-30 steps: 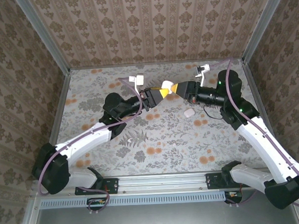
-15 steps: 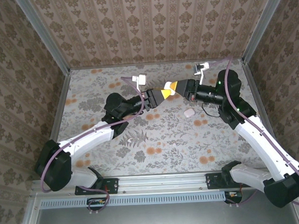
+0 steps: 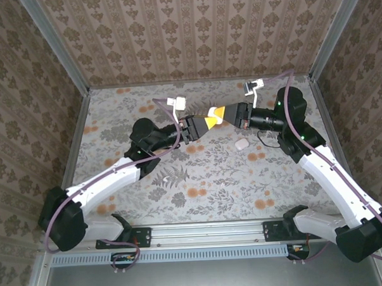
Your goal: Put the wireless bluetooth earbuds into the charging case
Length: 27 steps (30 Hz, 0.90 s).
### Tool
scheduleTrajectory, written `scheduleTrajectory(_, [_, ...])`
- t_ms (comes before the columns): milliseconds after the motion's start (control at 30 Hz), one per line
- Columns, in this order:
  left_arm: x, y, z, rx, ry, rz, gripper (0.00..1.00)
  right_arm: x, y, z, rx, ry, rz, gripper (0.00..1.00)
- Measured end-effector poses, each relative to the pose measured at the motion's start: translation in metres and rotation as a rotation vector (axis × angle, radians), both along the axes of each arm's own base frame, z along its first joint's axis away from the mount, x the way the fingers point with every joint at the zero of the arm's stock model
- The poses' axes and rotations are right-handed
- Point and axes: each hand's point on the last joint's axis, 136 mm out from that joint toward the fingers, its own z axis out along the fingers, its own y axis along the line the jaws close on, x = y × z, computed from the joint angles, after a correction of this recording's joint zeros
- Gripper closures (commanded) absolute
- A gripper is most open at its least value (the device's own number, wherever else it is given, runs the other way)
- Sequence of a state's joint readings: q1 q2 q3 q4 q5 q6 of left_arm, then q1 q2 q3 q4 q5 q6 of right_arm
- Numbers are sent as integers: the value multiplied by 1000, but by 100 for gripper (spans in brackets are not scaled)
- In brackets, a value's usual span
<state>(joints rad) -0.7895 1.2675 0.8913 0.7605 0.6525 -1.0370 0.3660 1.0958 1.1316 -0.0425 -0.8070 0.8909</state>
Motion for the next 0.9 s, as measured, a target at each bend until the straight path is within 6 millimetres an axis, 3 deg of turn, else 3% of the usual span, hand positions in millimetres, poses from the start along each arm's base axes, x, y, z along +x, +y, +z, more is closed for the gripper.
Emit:
scheduleTrajectory(167, [-10, 25, 0, 110, -73, 60, 44, -6, 4, 3, -67, -53, 51, 92])
scheduleTrajectory(267, [-17, 43, 8, 160, -136, 101, 37, -6, 5, 6, -94, -94, 73, 92])
scheduleTrajectory(467, [-25, 68, 15, 189, -226, 142, 35, -11, 9, 3, -149, -184, 119, 90])
scheduleTrajectory(733, [-33, 57, -2, 205, -260, 50, 37, -36, 32, 2, -183, -317, 236, 88])
scheduleTrajectory(900, [-30, 45, -18, 232, -228, 1, 39, -41, 38, 1, -187, -340, 262, 88])
